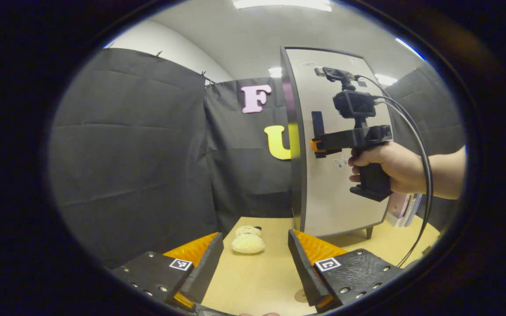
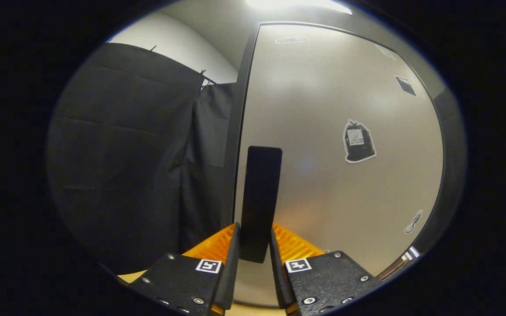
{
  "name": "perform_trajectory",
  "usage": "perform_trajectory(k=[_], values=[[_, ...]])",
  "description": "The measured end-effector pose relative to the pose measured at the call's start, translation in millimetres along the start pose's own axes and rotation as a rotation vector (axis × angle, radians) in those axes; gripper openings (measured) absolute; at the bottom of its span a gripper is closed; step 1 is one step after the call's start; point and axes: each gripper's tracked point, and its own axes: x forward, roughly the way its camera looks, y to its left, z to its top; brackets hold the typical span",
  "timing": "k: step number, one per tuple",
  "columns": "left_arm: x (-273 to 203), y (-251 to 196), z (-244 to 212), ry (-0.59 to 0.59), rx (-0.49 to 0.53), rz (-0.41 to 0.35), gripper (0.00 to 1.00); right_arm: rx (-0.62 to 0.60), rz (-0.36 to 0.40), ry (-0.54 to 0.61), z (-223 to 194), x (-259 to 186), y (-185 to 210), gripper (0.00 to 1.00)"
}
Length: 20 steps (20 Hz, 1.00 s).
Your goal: Open the cabinet door with the right hand, grasp the bottle in the cabinet with the left hand and place it on the coaster, then close the cabinet door with the right hand.
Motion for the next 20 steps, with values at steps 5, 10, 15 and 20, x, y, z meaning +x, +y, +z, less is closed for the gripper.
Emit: perform_trajectory(k=[5, 10, 15, 20], values=[[1.8, -3.2, -1.8, -0.015, 0.000, -0.059, 0.85, 0.027, 0.034, 0.038, -0.7, -5.7, -0.2, 0.29], [14.2, -2.0, -2.4, -0.025, 0.002, -0.137, 0.86, 0.023, 0.062, 0.038, -0.7, -23.8, 3.1, 0.28], [34.2, -18.0, -1.3, -0.034, 0.009, -0.266, 0.84, 0.024, 0.083, 0.030, 3.5, -52.9, 4.2, 0.28], [57.7, -29.9, 6.8, -0.058, 0.008, -0.303, 0.87, 0.017, 0.146, 0.032, 4.5, -76.8, -0.1, 0.27]])
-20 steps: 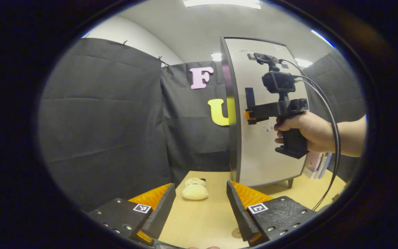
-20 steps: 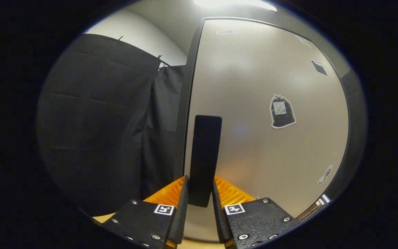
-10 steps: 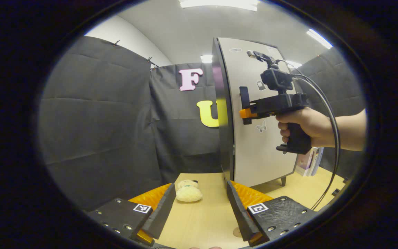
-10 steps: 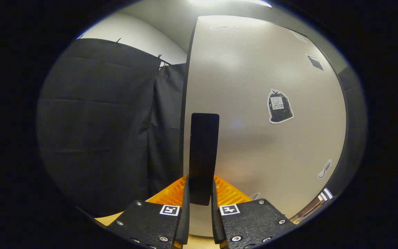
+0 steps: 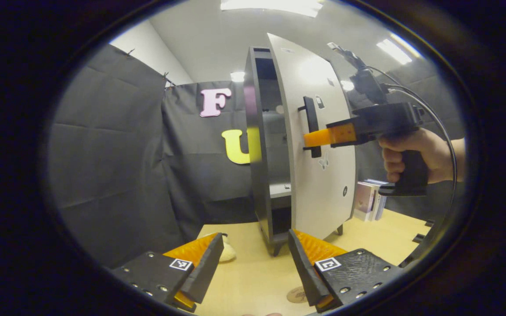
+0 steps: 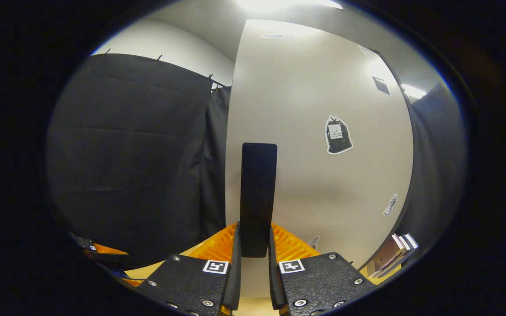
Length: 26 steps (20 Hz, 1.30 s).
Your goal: Open the cabinet door with the right hand, grasp the bottle in the cabinet with the left hand and place it on the coaster, then close the cabinet door with the right hand.
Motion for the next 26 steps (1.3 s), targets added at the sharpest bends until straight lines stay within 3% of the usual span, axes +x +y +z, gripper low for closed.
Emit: perform_trajectory(k=[6, 13, 17, 21, 24, 26], values=[[12.2, -10.0, 11.7, 0.017, -0.042, 0.082, 0.86, -0.009, 0.139, -0.001, -1.1, -15.0, -6.6, 0.25], [-5.7, -52.5, 27.7, 0.004, -0.001, 0.171, 0.85, -0.003, 0.242, 0.005, -5.5, -30.5, -29.1, 0.25], [-3.8, -91.7, 42.5, -0.015, -0.019, 0.201, 0.86, -0.005, 0.204, 0.002, -6.3, -47.1, -46.6, 0.25], [6.3, -141.6, 50.6, -0.017, -0.037, 0.181, 0.86, -0.029, 0.135, -0.024, -6.4, -63.4, -60.8, 0.24], [13.6, -169.1, 52.9, -0.010, -0.020, 0.179, 0.86, -0.120, 0.056, -0.046, -3.7, -78.3, -68.2, 0.23], [16.4, -173.2, 58.7, -0.007, 0.041, 0.236, 0.86, -0.142, 0.019, -0.055, -1.9, -85.1, -69.6, 0.25]])
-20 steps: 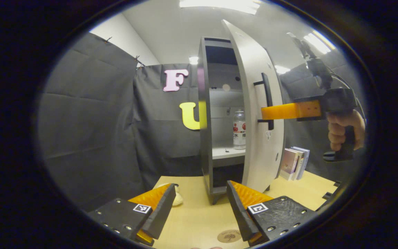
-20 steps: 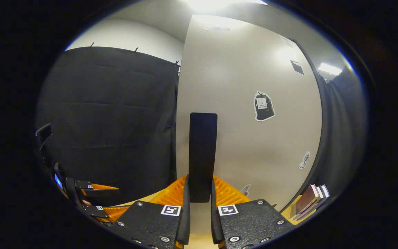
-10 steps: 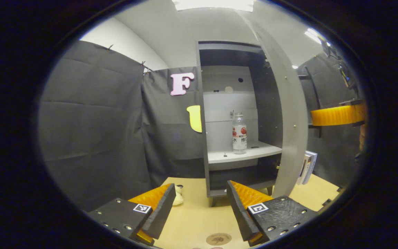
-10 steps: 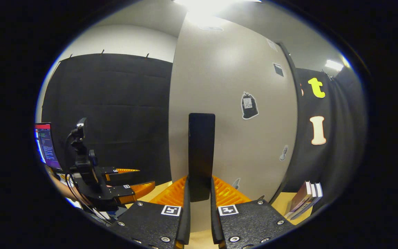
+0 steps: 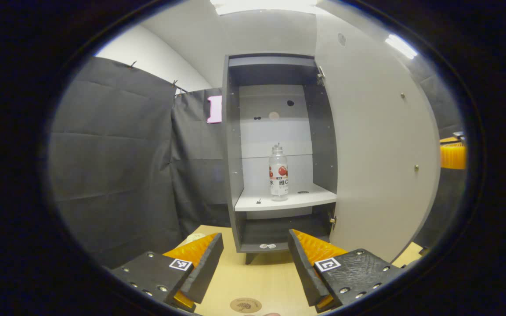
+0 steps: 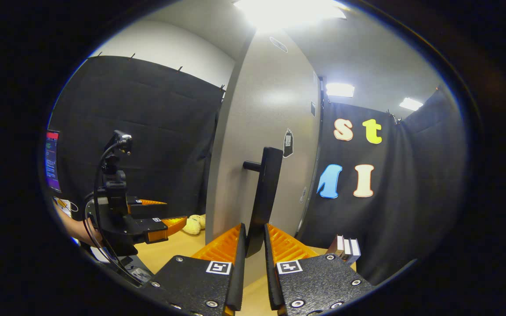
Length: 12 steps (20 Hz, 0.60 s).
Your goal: Open the cabinet door with the right hand, grasp the bottle in the cabinet with the left hand and place it on the coaster, then close the cabinet door with the right hand.
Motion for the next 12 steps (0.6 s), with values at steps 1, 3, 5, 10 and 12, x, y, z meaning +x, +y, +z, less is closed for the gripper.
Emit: perform_trajectory(k=[1, 3, 5, 10, 12], values=[[2.6, -4.4, 10.8, -0.021, 0.017, 0.009, 0.87, 0.001, -0.015, -0.003, 0.3, -5.7, -1.8, 0.24], [18.0, -28.1, 24.9, -0.047, 0.008, -0.021, 0.87, 0.038, -0.042, -0.002, 0.4, -19.5, -4.8, 0.23], [39.1, -37.6, 39.5, -0.062, 0.003, -0.032, 0.86, 0.055, -0.073, -0.002, 4.4, -45.3, -8.8, 0.22], [107.7, -55.6, 75.4, -0.139, 0.019, -0.076, 0.84, 0.091, -0.194, 0.010, -13.4, -96.9, -12.6, 0.26], [135.4, -64.3, 82.8, -0.153, 0.011, -0.098, 0.87, 0.106, -0.230, 0.026, -17.7, -120.0, -6.9, 0.25]])
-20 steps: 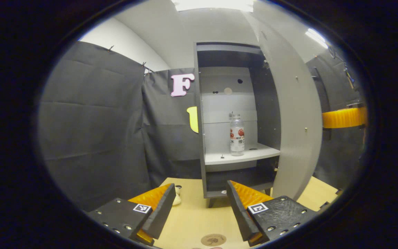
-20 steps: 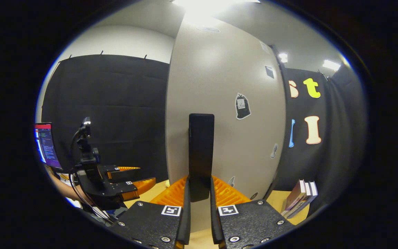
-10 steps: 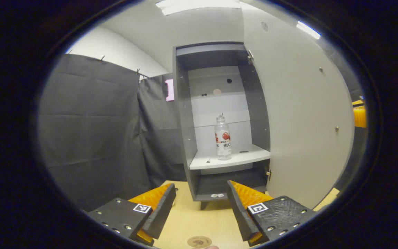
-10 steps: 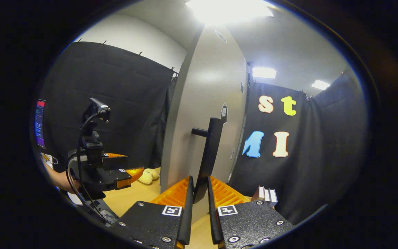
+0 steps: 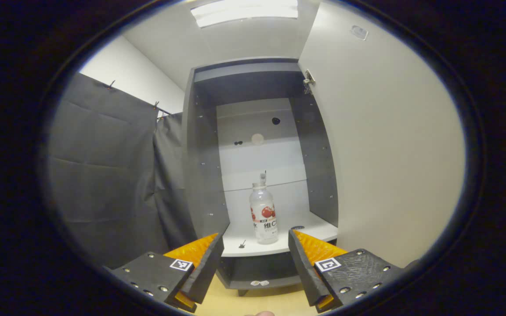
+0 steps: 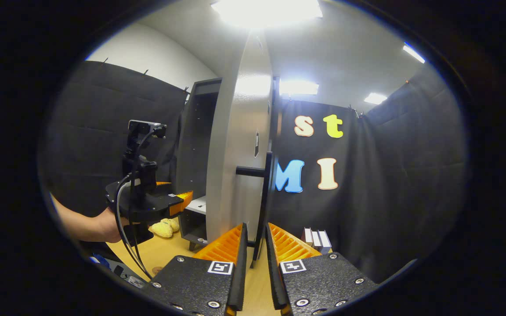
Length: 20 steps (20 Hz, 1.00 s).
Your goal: Open the cabinet door with the right hand, grasp the bottle in the cabinet with the left hand and place it on the coaster, then close the cabinet door with the right hand.
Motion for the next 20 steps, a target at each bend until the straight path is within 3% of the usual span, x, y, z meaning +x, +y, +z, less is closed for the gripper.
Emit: perform_trajectory(k=[2, 6, 8, 9, 11, 17, 20], values=[[30.5, -5.0, 0.1, -0.002, -0.014, -0.022, 0.85, -0.011, -0.012, 0.006, -1.5, -22.9, 7.8, 0.28], [86.7, -13.5, 1.4, -0.033, 0.000, -0.059, 0.85, -0.069, -0.105, 0.022, 0.2, -71.2, 13.9, 0.48], [109.0, -10.1, 3.9, -0.054, -0.001, -0.055, 0.85, -0.086, -0.160, 0.031, -1.6, -93.9, 10.9, 0.63], [118.9, -9.4, 1.2, -0.056, -0.010, -0.054, 0.85, -0.083, -0.176, 0.042, -4.9, -105.8, 10.9, 0.80], [136.8, -8.0, -4.3, -0.062, 0.000, -0.055, 0.85, -0.072, -0.228, 0.074, -20.3, -137.5, -4.4, 0.94], [181.8, 0.4, -17.4, -0.066, 0.017, -0.021, 0.83, 0.046, -0.391, 0.170, -65.4, -204.7, -18.9, 0.95], [201.5, -4.3, -27.0, -0.058, -0.031, -0.058, 0.85, 0.078, -0.458, 0.200, -80.9, -185.5, -21.9, 0.95]])
